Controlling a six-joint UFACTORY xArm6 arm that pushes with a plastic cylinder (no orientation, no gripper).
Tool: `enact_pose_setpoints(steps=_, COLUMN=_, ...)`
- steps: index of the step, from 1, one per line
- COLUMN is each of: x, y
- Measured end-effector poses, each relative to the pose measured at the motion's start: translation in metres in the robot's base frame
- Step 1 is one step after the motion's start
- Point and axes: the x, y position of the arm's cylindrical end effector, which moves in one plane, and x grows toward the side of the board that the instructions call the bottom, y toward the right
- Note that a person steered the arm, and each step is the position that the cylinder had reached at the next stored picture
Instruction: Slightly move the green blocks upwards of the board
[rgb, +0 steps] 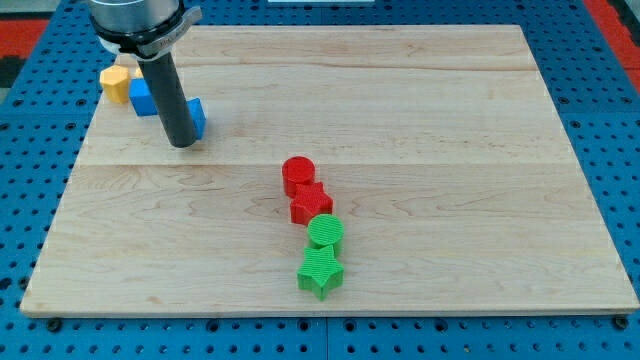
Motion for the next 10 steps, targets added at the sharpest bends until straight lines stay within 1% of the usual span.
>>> enact_pose_setpoints(steps=1, x=0.038, y=0.0)
enact_pose_setpoints(steps=2, x=0.133, y=0.025)
enact_pose_setpoints(steps=3, x=0.193, y=0.039)
enact_pose_setpoints(steps=4, x=0.206, y=0.132)
enact_pose_setpoints(steps=5, x=0.191, y=0.188)
enact_pose_setpoints(steps=6, x=0.197, y=0.217)
enact_pose_setpoints(steps=7, x=0.201, y=0.23)
enact_pose_setpoints(steps=8, x=0.189, y=0.181)
enact_pose_setpoints(steps=9, x=0.155, y=0.2)
enact_pose_setpoints(steps=10, x=0.149, y=0.262)
